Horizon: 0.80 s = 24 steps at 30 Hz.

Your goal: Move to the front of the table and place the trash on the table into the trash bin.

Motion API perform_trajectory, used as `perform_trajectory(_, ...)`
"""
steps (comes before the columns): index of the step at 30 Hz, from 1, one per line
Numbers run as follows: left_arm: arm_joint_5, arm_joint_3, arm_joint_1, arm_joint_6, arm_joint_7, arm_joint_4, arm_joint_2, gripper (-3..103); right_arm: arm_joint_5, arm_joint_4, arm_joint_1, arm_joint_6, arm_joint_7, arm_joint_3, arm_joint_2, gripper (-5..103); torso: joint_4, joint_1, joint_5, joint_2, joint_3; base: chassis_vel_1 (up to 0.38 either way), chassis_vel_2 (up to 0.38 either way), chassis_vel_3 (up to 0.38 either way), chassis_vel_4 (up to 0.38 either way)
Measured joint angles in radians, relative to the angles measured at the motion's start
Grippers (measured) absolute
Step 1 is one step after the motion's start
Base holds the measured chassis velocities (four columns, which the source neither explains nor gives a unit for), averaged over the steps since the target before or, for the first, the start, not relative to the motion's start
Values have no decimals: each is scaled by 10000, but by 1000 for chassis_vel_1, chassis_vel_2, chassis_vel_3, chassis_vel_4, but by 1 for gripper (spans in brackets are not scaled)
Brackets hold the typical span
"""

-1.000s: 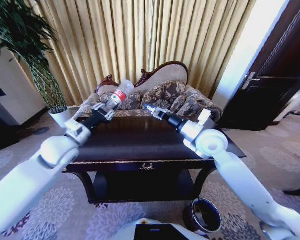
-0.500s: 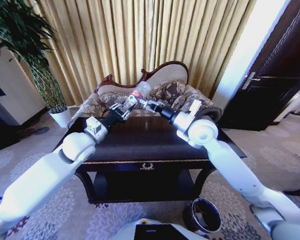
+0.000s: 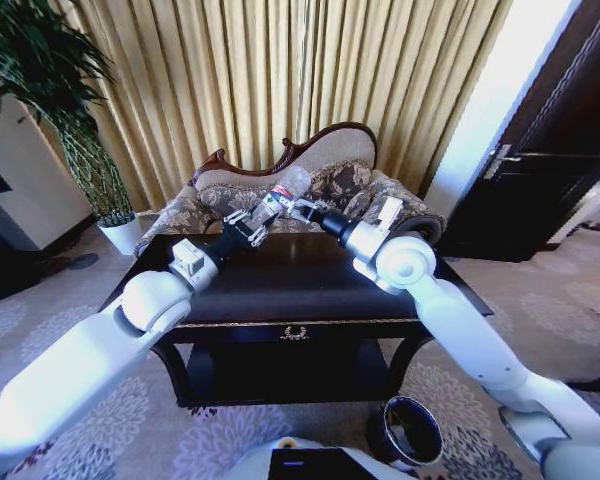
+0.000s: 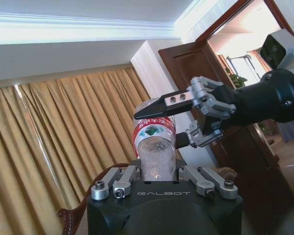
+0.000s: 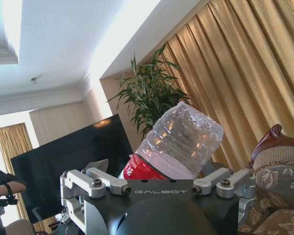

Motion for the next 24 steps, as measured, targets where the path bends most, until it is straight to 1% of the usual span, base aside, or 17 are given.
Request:
perform_trajectory(6,20,206,183,-2,-13,-241,149,28,-105,127,-32,-23,4,-97,-153,100,0,0,0,0,0,0,0,0,0)
perform_trajectory(8,23,218,242,-3,-14,-287,180,28,-113,144,-29,-24,4,-108,-160,101,0,0,0,0,0,0,0,0,0)
perform_trajectory(10,27,225,348,-5,-16,-392,234,28,-155,187,-31,-23,9,-115,-200,93,1,0,0,0,0,0,0,0,0)
perform_trajectory(11,27,225,348,-5,-16,-392,234,28,-155,187,-31,-23,9,-115,-200,93,1,0,0,0,0,0,0,0,0)
perform_trajectory(13,26,222,374,-1,-16,-446,279,28,-181,219,-99,-14,11,-81,-259,83,0,-1,0,0,0,0,0,0,0)
perform_trajectory(14,26,222,374,-1,-16,-446,279,28,-181,219,-99,-14,11,-81,-259,83,0,-1,0,0,0,0,0,0,0)
perform_trajectory(16,23,220,386,8,-16,-480,333,28,-199,283,-201,-3,-3,5,-308,72,0,0,1,-1,0,0,0,0,0)
perform_trajectory(17,23,220,386,8,-16,-480,333,28,-199,283,-201,-3,-3,5,-308,72,0,0,1,-1,0,0,0,0,0)
perform_trajectory(20,10,227,402,8,-9,-507,393,28,-280,338,-325,22,-81,80,-383,62,0,-1,-1,0,0,0,0,0,0)
perform_trajectory(21,10,227,402,8,-9,-507,393,28,-280,338,-325,22,-81,80,-383,62,0,-1,-1,0,0,0,0,0,0)
perform_trajectory(23,-16,233,424,12,11,-525,486,28,-371,369,-513,40,-268,283,-439,56,0,-1,0,-1,0,0,0,0,0)
perform_trajectory(24,-33,235,434,12,-19,-543,522,28,-384,393,-596,39,-297,360,-446,56,0,0,0,0,0,0,0,0,0)
